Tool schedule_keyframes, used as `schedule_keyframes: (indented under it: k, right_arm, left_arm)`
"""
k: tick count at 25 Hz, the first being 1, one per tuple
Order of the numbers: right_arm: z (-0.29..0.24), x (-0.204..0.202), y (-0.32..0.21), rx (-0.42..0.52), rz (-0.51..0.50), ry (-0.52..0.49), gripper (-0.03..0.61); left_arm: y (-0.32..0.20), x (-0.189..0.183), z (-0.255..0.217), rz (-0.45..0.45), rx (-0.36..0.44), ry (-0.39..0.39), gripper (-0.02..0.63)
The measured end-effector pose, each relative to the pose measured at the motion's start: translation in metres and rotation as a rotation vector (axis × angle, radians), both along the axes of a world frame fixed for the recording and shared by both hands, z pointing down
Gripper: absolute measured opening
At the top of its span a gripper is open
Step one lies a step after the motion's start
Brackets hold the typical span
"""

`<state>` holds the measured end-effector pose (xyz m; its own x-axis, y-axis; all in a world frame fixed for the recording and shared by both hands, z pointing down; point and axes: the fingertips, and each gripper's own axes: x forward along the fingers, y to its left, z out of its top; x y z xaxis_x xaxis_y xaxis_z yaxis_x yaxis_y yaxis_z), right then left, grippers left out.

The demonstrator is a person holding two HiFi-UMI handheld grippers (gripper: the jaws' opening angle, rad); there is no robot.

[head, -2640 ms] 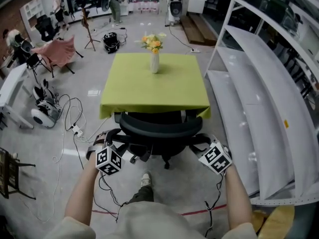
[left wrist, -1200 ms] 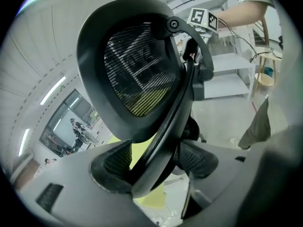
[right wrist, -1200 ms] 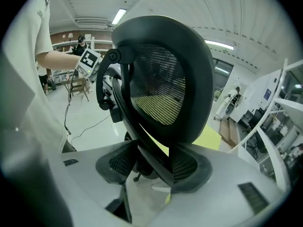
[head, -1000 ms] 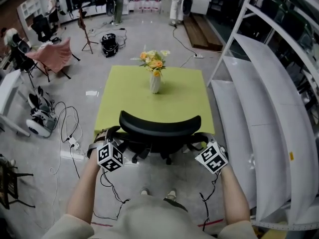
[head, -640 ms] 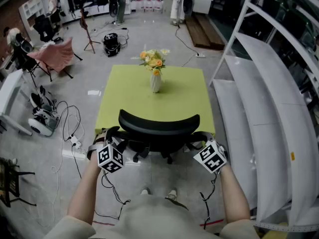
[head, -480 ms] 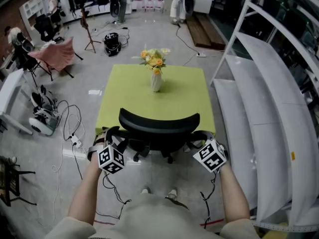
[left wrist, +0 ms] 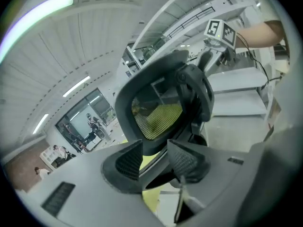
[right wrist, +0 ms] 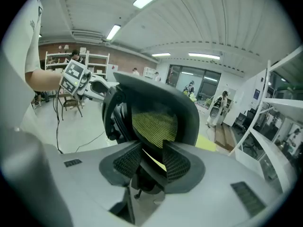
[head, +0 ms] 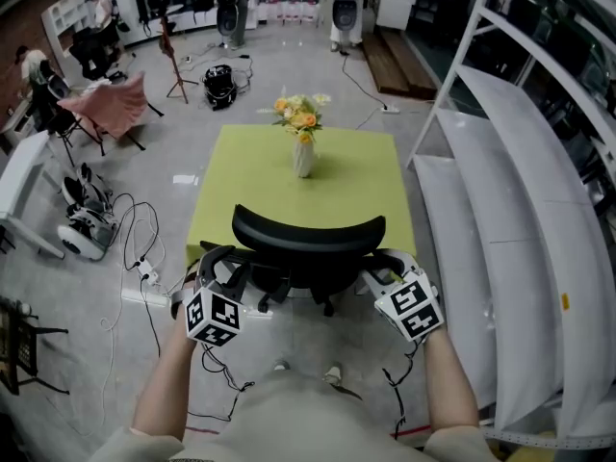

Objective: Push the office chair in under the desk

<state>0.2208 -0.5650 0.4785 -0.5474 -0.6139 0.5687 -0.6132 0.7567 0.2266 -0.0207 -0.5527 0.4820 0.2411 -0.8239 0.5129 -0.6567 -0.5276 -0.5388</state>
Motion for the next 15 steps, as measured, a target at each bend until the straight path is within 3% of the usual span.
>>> schedule_keyframes:
  k: [8, 10, 15]
  right_arm:
    - [-0.088, -0.015, 0.022, 0.165, 0.037, -0.179, 0.131]
    - [-0.114, -0.014, 0.024, 0.211, 0.07, -0.257, 0.122]
    - [-0.166, -0.019, 0.037, 0.307, 0.077, -0.383, 0.087]
  left_arm:
    - [0.018, 0.017, -0.086, 0.011, 0.173, 0.159, 0.124]
    - [0.021, 0.018, -0.11, 0.001, 0.218, 0.201, 0.072]
    - [0.036, 0.029, -0.176, 0.042, 0.372, 0.235, 0.026]
